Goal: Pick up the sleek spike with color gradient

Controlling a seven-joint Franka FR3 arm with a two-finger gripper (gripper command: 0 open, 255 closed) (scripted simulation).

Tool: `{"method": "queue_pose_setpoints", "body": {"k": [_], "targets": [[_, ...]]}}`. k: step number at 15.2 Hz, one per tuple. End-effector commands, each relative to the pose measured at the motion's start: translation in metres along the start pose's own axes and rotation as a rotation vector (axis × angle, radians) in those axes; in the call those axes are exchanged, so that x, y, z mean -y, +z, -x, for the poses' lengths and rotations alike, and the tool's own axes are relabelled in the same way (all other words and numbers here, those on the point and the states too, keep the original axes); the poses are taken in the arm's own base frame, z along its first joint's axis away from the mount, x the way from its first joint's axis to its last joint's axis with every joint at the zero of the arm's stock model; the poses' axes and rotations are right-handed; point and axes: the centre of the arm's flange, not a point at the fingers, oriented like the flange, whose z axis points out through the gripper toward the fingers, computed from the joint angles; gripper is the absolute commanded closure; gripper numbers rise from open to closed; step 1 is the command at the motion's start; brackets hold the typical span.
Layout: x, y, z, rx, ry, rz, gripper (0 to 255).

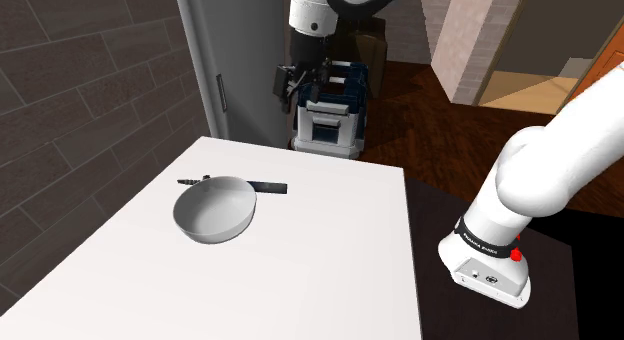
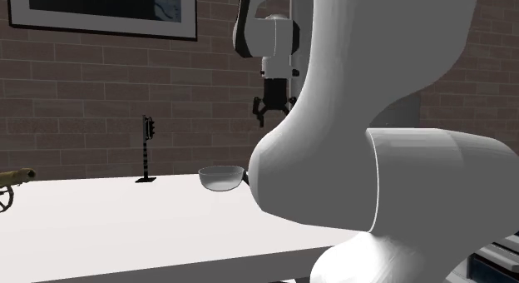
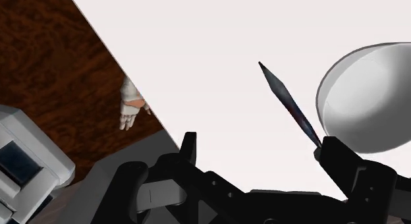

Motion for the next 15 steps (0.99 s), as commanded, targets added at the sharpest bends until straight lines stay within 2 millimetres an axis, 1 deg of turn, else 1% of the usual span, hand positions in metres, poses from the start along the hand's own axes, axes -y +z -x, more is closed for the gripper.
{"method": "queue_pose_setpoints", "body": {"k": [1,15], "targets": [[0.018,0.017,-0.013,0.005,0.003,0.004,0],[0.138,0.135,-0.104,0.043,0.017,0.042,0]]}}
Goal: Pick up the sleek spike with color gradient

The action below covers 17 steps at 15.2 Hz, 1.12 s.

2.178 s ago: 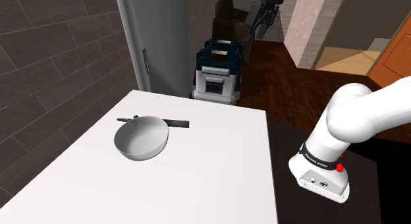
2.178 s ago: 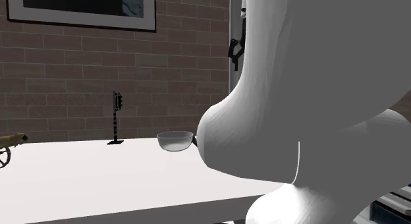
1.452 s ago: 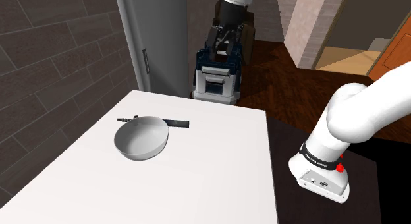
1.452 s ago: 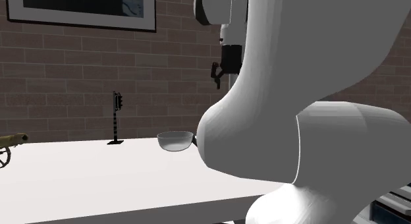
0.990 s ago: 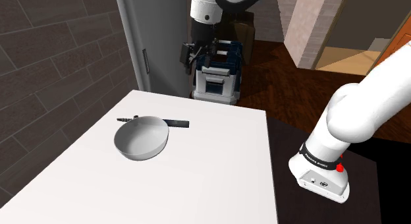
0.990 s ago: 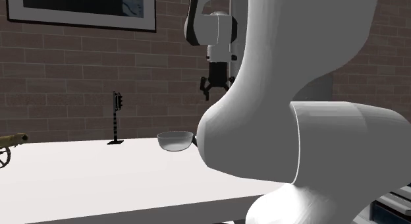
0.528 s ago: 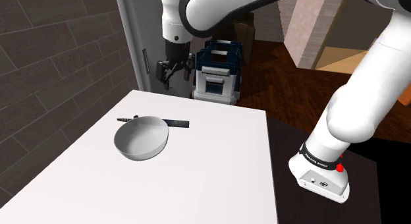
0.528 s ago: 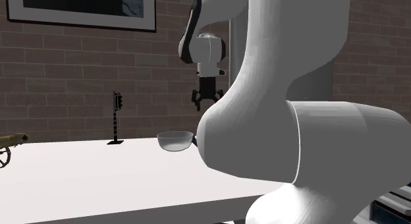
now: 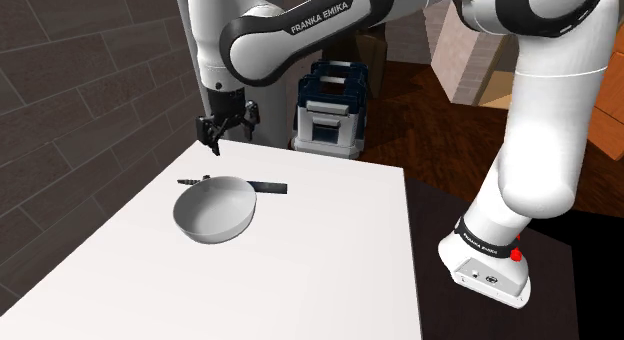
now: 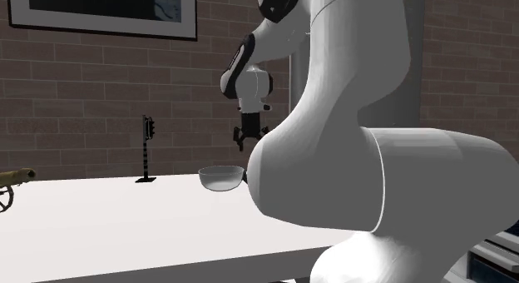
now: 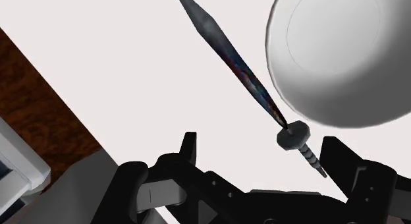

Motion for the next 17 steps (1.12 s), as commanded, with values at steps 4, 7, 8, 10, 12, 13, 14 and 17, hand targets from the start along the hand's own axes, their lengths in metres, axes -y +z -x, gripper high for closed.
{"method": "queue_pose_setpoints", "body": {"k": [4,7,8,10,12,13,14,17], "targets": [[0.046,0.045,-0.029,0.014,0.006,0.015,0],[0.072,0.070,-0.048,0.022,0.009,0.023,0],[0.073,0.072,-0.050,0.023,0.009,0.024,0],[0.073,0.082,-0.049,0.023,0.009,0.024,0],[0.073,0.093,-0.048,0.023,0.009,0.024,0],[0.073,0.098,-0.047,0.023,0.009,0.024,0],[0.073,0.103,-0.047,0.023,0.009,0.024,0],[0.073,0.111,-0.046,0.023,0.009,0.024,0]]}}
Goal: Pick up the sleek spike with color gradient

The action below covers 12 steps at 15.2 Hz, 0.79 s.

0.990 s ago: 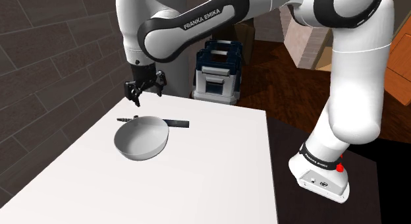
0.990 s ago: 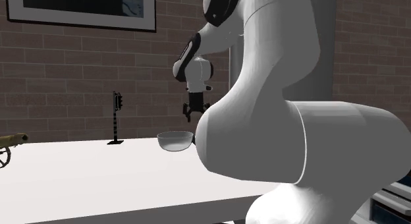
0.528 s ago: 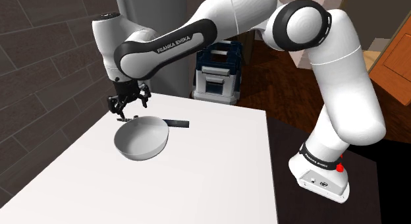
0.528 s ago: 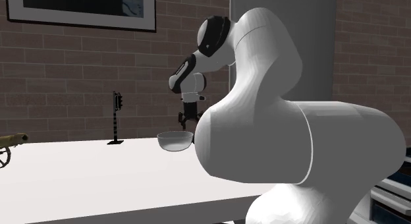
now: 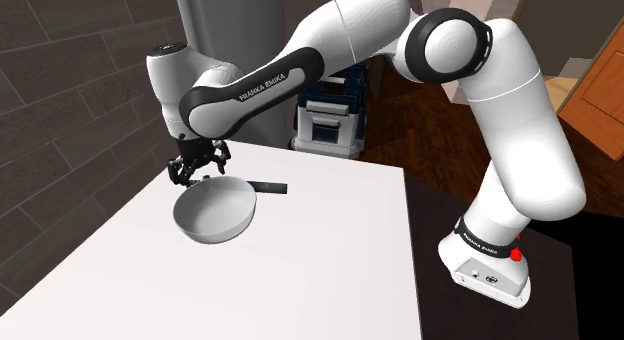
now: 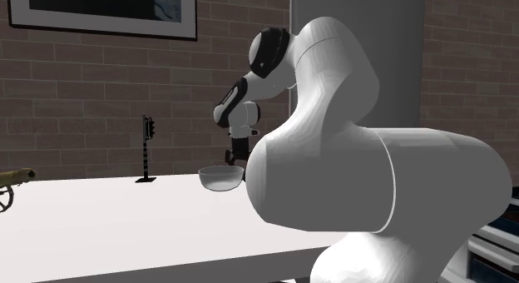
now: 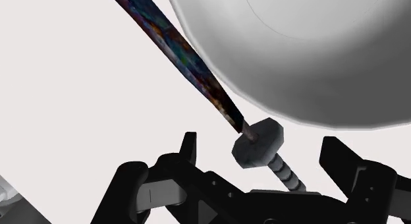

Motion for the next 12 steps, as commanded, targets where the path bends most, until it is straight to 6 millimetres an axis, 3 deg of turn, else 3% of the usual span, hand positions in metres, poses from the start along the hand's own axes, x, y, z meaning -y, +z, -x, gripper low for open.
{"method": "queue_pose_setpoints", "body": {"k": [1,10,12], "targets": [[0.000,0.001,0.000,-0.001,0.000,0.000,255],[0.001,0.001,0.000,-0.001,0.000,0.000,255],[0.001,-0.009,-0.001,-0.001,0.000,-0.001,255]]}}
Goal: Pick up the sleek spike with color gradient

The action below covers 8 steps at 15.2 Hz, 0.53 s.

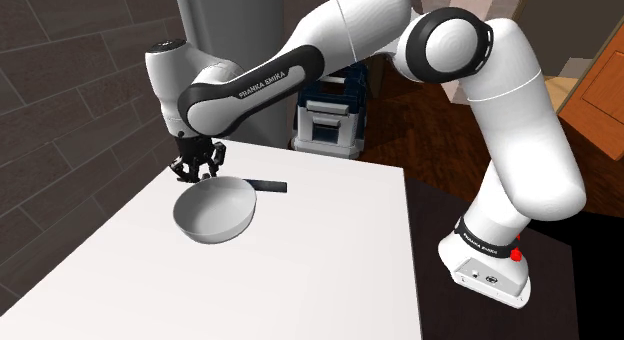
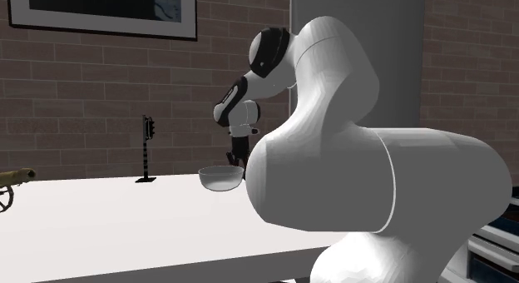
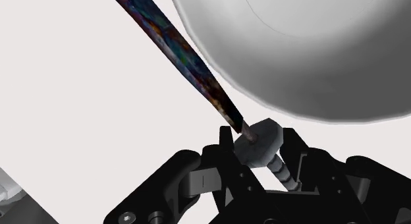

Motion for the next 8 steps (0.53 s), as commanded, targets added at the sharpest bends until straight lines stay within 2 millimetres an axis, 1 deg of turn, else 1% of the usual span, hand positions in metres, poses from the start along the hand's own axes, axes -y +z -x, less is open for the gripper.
{"method": "queue_pose_setpoints", "body": {"k": [1,8], "targets": [[0.001,-0.009,0.000,0.000,0.000,0.000,255],[0.000,-0.046,-0.003,0.000,0.000,0.000,255]]}}
